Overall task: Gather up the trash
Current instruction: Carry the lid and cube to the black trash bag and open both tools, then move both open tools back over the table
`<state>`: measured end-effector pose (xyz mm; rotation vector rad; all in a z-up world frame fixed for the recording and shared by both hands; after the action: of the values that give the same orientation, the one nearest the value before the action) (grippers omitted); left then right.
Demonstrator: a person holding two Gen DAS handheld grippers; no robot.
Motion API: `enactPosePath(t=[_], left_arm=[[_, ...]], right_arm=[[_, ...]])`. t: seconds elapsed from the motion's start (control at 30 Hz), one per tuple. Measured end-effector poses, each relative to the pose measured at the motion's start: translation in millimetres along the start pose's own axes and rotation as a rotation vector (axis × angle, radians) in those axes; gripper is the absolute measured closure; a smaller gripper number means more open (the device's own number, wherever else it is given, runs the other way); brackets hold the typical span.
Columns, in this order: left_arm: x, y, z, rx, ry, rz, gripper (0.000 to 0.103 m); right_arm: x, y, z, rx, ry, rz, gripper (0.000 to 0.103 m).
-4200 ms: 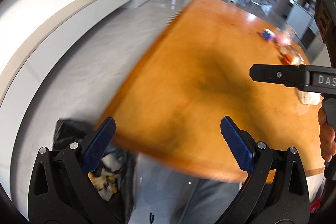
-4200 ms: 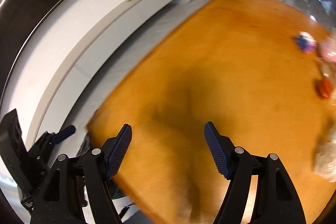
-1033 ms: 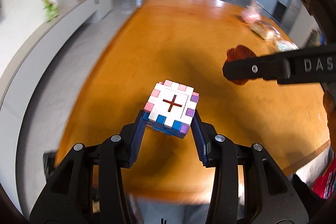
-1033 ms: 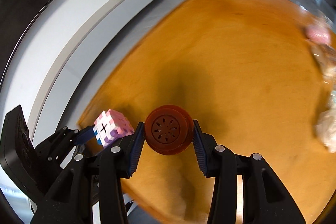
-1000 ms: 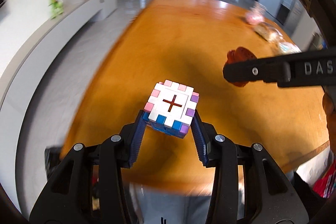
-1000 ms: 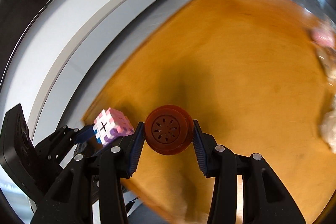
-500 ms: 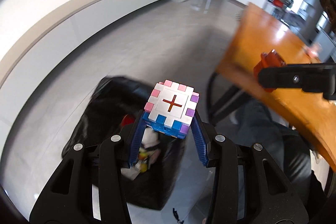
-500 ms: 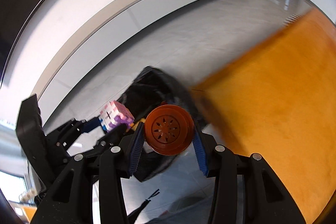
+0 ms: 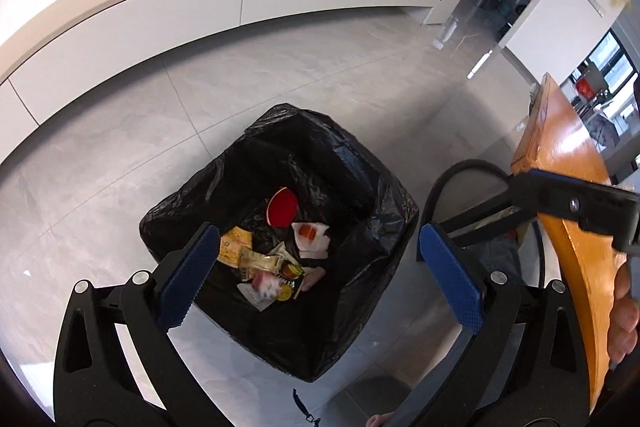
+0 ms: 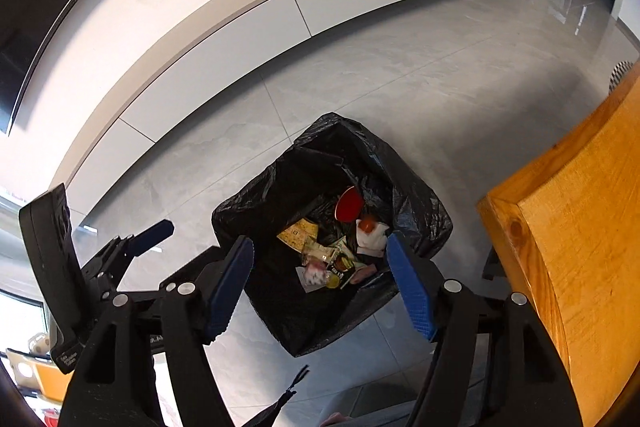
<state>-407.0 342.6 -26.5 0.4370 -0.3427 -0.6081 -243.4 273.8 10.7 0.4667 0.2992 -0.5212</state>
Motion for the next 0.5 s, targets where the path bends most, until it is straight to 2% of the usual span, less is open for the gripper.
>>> enactPosePath(t=[0.3,0.5], left_arm=[[49.8,0.7,-1.1,0.006,-0.014,-0.132,0.006],[91.3,3.2,6.0,0.019,-0.035,-0.211,0.006]], right_arm=[[30.5,-4.1,21.7,0.044,0.006,-0.059,0.033],[61.9,-9.8,54.0,0.109,0.002,-0.109,0.033]])
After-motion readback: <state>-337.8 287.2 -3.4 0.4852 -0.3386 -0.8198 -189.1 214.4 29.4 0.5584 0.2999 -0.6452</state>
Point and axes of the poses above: each gripper's, at about its wrist camera, not at the fingertips, and z roughly against the way its jaws point, x to its right, y to its top, the point moved 4 cm from there along -z, roughly the way its jaws point, and after that the axes turned 5 degrees about y, right-handed, at the moved point
